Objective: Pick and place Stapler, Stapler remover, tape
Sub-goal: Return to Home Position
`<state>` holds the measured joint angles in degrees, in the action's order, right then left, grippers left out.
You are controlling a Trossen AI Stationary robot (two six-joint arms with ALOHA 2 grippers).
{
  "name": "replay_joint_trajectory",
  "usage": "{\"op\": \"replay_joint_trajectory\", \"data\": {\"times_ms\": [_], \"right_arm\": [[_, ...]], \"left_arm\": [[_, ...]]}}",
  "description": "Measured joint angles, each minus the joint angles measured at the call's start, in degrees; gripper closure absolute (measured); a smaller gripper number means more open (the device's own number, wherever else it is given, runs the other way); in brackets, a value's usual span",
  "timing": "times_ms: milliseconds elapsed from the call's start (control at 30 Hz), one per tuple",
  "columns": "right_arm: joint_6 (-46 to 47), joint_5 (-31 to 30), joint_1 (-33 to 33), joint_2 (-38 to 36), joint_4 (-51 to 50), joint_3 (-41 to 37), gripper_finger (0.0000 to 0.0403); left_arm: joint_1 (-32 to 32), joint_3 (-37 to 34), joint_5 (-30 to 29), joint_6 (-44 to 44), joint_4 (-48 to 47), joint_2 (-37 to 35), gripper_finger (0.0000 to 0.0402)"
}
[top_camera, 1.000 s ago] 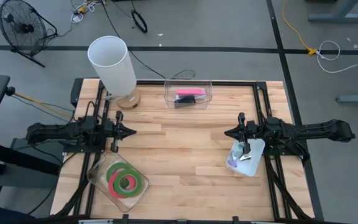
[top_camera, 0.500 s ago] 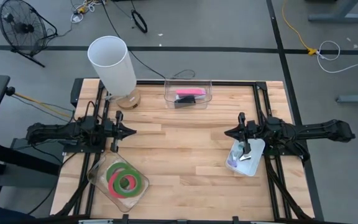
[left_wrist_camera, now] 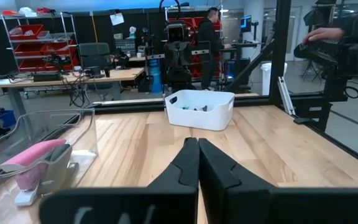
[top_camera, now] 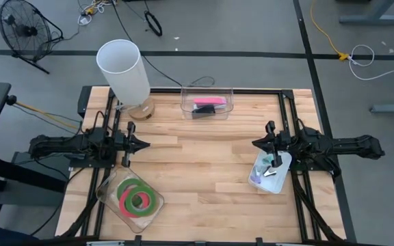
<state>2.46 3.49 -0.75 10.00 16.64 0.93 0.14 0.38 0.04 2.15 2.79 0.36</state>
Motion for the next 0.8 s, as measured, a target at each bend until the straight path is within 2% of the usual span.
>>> {"op": "replay_joint_trajectory", "data": {"times_ms": [333, 800], "right_arm": [[2.25, 0.0, 0.24, -5.63, -9.96, 0.0, 0.0381], [-0.45, -0.02, 0.24, -10.03, -15.18, 0.0, 0.0381]], "left_arm": [[0.0, 0.0, 0.02, 0.02, 0.0, 0.0, 0.0399], [0.0, 0.0, 0.01, 0.0, -0.02, 0.0, 0.0399]]}}
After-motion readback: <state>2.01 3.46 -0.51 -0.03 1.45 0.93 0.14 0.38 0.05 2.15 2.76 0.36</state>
